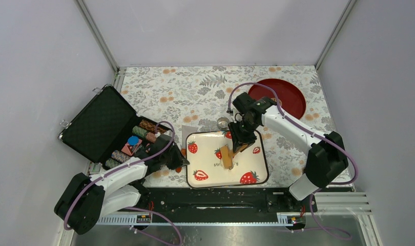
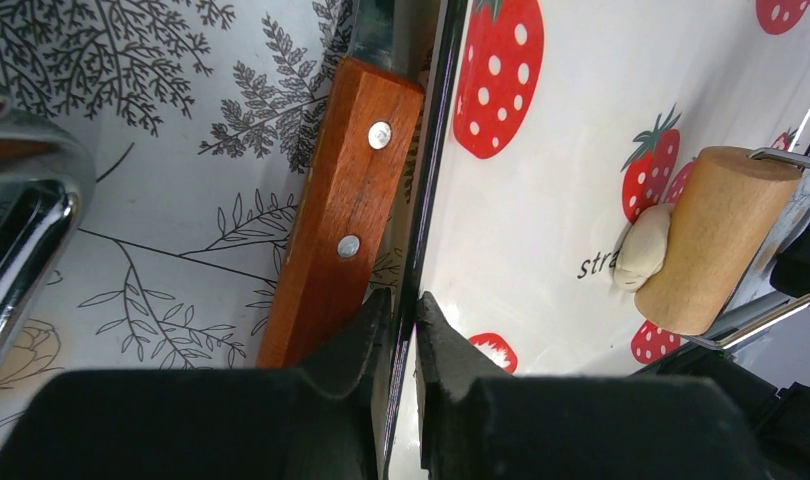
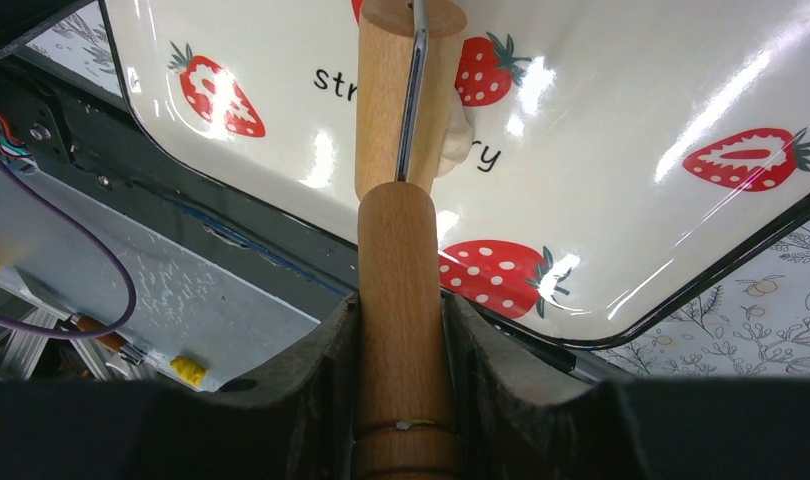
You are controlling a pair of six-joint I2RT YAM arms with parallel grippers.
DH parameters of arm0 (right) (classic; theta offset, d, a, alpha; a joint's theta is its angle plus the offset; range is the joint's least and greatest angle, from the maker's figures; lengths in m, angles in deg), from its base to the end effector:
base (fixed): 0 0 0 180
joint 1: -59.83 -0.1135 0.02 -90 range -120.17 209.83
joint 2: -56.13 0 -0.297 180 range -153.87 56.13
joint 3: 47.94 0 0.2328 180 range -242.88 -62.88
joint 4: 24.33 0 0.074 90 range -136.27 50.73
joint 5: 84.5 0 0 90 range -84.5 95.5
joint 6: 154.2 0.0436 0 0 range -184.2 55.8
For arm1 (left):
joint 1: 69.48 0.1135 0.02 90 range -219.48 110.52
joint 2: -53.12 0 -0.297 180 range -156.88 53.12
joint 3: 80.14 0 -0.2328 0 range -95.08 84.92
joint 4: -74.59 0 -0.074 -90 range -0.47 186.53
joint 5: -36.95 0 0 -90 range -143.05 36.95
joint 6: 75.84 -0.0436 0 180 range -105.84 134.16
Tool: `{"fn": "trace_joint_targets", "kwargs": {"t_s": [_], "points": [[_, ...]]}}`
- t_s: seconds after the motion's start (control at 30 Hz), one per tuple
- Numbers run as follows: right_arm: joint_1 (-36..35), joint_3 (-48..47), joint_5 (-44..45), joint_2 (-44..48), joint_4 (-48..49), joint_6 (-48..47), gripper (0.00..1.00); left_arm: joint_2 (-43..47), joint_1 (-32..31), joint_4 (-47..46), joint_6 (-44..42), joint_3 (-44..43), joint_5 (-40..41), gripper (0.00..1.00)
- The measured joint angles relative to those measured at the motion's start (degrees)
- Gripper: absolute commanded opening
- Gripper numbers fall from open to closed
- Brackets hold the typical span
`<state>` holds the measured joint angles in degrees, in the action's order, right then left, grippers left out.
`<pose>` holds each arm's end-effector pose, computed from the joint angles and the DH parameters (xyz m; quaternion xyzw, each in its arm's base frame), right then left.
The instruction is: Roll out the dumpling wrappers from the dough
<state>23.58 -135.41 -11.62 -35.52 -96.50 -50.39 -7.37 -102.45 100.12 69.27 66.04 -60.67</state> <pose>0.2247 0.1807 0.2810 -0.2084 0.9596 0.1836 0.0439 0.1257 -0.0884 0.1749 -0.1601 0.9306 -0.2699 0.1886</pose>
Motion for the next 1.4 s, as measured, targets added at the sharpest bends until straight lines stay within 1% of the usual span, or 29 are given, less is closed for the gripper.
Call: {"fn": "trace_joint_targets", "kwargs": {"t_s": [0.57, 0.87, 1.4], "points": [[-0.92, 0.81, -1.03, -0.5, -0.24, -0.09, 0.0, -0.63, 1.73, -0.13, -0.22, -0.13, -2.32, 0.0], [-1.9, 1.31, -1.62, -0.61, 0.76, 0.52, 0.0, 0.9, 2.73, -2.27, -0.2, 1.68, -2.25, 0.0], [-2.84, 1.33, -2.12, -1.33, 1.25, 0.74, 0.0, 1.64, 3.26, -3.28, -0.17, 2.51, -2.23, 0.0]]}}
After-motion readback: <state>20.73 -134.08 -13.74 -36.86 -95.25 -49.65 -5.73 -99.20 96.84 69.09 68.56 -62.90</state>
